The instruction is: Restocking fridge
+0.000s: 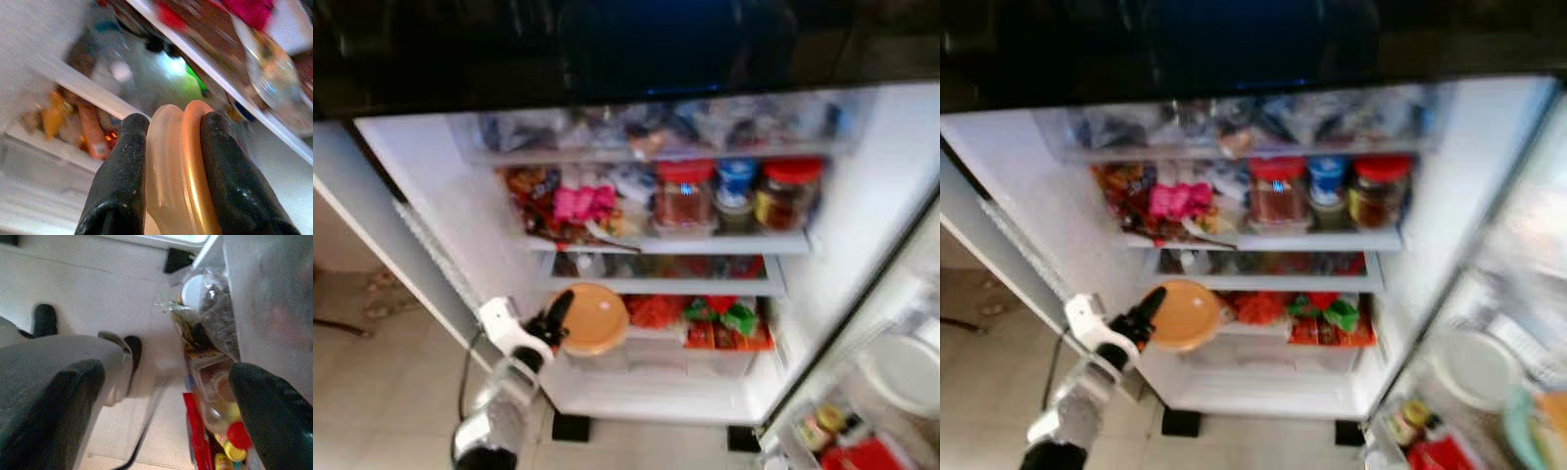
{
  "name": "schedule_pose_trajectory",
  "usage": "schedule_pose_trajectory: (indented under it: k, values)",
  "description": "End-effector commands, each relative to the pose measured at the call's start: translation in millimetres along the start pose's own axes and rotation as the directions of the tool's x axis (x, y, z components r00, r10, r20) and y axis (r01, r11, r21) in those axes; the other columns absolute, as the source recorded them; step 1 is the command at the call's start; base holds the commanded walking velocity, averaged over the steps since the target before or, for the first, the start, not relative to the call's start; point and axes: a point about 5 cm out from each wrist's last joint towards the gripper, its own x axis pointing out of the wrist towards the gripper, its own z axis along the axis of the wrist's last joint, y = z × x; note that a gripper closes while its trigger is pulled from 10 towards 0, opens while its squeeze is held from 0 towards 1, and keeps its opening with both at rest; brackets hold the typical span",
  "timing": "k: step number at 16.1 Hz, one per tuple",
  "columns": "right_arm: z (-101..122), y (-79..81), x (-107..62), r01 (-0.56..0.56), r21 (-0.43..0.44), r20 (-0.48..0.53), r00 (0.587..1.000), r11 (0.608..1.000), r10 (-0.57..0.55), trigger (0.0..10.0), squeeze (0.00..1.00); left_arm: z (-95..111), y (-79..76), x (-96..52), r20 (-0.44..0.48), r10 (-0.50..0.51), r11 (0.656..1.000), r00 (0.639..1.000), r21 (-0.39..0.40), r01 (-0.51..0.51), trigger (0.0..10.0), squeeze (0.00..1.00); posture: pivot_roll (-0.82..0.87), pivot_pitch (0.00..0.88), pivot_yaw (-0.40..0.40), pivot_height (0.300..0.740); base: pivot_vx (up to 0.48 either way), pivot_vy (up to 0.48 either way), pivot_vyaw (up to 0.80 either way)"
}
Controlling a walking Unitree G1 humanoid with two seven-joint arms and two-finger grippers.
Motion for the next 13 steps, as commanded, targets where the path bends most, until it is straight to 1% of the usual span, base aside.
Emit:
schedule_pose_trajectory:
  k: [1, 3, 6, 8, 11, 13]
  values:
    - [-5.3, 9.6, 1.0, -0.034, -0.017, -0.025, 0.999, 0.999, 0.034, 10.0, 0.00, 1.2, 6.3, -2.8, -0.007, 0.014, 1.000, 1.000, -0.001, -0.014, 10.0, 0.00, -0.02, 0.063, 0.063, 0.740, 0.326, 0.000, 0.00]
    - [-5.2, 9.9, 1.0, -0.035, -0.012, -0.024, 0.999, 0.999, 0.035, 10.0, 0.00, -1.9, 3.2, -2.1, -0.030, -0.013, 1.000, 0.999, -0.010, 0.013, 10.0, 0.00, -0.02, 0.062, 0.066, 0.740, 0.321, 0.000, 0.00]
    - [-5.6, 10.2, 1.0, -0.038, -0.005, -0.023, 0.999, 0.999, 0.038, 10.0, 0.00, -8.8, -0.8, -2.0, -0.083, -0.057, 0.998, 0.995, -0.023, 0.055, 10.0, 0.00, -0.02, 0.064, 0.066, 0.740, 0.000, 0.000, 0.00]
    - [-5.9, 10.2, 0.9, -0.039, -0.004, -0.023, 0.999, 0.999, 0.039, 10.0, 0.00, -12.3, -6.1, -1.7, -0.119, -0.104, 0.994, 0.987, -0.029, 0.102, 10.0, 0.00, -0.02, 0.066, 0.066, 0.740, 0.000, 0.000, 0.00]
    - [-5.9, 10.8, 0.9, -0.048, -0.012, -0.024, 0.999, 0.999, 0.048, 10.0, 0.00, -14.6, -11.4, -0.8, -0.150, -0.145, 0.989, 0.978, -0.026, 0.143, 10.0, 0.00, -0.02, 0.066, 0.066, 0.740, 0.000, 0.000, 0.00]
    - [-6.1, 11.1, 0.9, -0.051, -0.013, -0.026, 0.998, 0.999, 0.050, 10.0, 0.00, -14.0, -14.1, 0.0, -0.153, -0.162, 0.987, 0.975, -0.034, 0.158, 10.0, 0.00, -0.02, 0.066, 0.068, 0.740, 0.000, 0.000, 0.00]
